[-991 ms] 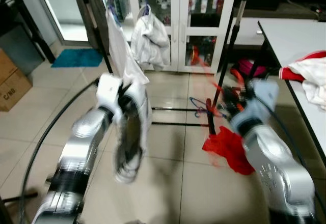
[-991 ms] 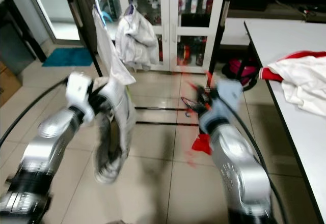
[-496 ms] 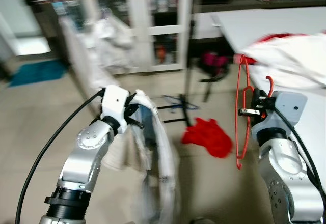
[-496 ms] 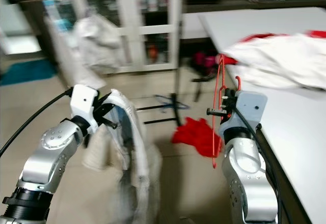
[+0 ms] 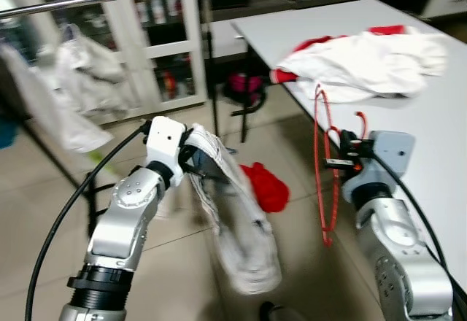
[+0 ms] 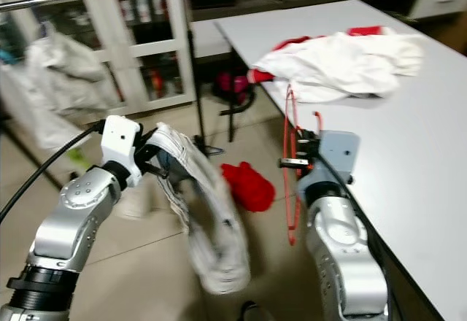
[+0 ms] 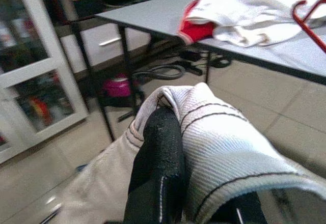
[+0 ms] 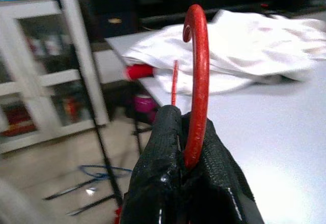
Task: Hang hanger
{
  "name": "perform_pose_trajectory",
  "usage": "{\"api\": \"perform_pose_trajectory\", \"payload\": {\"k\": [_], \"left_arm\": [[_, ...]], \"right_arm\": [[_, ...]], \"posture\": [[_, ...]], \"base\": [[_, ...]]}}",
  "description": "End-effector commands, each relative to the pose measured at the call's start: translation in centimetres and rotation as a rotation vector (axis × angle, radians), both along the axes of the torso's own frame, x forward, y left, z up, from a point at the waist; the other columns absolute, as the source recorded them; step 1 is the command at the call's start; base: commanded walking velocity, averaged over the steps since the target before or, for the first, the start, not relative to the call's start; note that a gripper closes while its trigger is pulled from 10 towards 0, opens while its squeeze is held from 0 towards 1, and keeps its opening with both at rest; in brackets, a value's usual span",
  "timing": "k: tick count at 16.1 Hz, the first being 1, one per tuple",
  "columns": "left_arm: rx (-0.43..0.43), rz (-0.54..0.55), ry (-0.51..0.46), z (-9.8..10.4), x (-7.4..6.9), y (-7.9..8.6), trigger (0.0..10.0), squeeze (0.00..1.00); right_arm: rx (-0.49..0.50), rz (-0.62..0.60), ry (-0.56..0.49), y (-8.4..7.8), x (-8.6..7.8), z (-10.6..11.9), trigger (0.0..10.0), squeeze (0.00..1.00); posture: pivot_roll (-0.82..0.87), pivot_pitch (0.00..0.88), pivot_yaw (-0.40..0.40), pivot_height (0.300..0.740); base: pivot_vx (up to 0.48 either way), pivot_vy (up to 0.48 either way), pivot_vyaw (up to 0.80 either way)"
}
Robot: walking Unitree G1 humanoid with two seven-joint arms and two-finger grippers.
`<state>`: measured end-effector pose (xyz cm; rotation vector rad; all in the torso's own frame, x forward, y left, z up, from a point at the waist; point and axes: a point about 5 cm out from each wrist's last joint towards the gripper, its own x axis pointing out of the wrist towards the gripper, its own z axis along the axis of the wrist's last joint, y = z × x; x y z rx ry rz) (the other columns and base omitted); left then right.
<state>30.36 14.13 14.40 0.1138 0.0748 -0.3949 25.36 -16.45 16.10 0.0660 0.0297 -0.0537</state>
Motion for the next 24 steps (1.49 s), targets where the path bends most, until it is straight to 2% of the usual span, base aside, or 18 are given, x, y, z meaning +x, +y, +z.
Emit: {"api": "perform_pose_trajectory", "payload": {"k": [1,4,8,11,13,18,22,24], "left_arm": [[0.000,0.002,-0.062,1.4,-0.3,0.0,10.0,0.00],[0.000,0.016,-0.046,1.0,-0.8,0.3,10.0,0.00],[-0.035,0.026,-0.017,0.9,-0.1,0.3,10.0,0.00],[-0.028,0.020,-0.015,1.1,0.1,0.3,10.0,0.00],[-0.015,0.013,-0.015,1.2,0.1,0.4,10.0,0.00],[-0.027,0.010,0.008,1.1,0.3,0.6,10.0,0.00],[-0.030,-0.033,0.014,1.1,0.7,-0.4,10.0,0.00],[-0.029,-0.037,0.011,1.3,0.9,-0.5,10.0,0.00]], "right_arm": [[0.023,0.014,0.020,0.2,0.5,-0.2,10.0,0.00],[0.007,0.061,0.035,1.2,0.5,-0.2,10.0,0.00],[-0.022,0.034,0.054,0.7,-0.1,-0.4,10.0,0.00],[0.009,-0.005,0.068,0.6,-0.1,-0.7,10.0,0.00],[0.042,-0.017,0.080,0.7,0.2,-0.9,10.0,0.00],[0.018,-0.021,0.090,0.5,-0.3,-1.0,10.0,0.00],[0.023,-0.057,0.081,0.0,-0.5,-0.9,10.0,0.00],[0.028,-0.058,0.079,0.2,-0.6,-0.9,10.0,0.00]], "posture": [[-0.13,0.000,0.017,0.740],[-0.13,0.000,0.003,0.740],[-0.17,0.000,0.035,0.740],[-0.16,0.000,0.047,0.740],[-0.15,0.000,0.042,0.740],[-0.18,0.000,0.053,0.740],[-0.20,0.000,0.089,0.740],[-0.19,0.000,0.090,0.740]], "base": [[0.000,0.000,-0.80],[0.000,0.000,-0.80],[0.000,0.000,-0.80],[0.000,0.000,-0.80],[0.000,0.246,-0.80],[0.000,0.280,-0.80],[0.000,0.331,-0.80],[0.000,0.324,-0.80]]}}
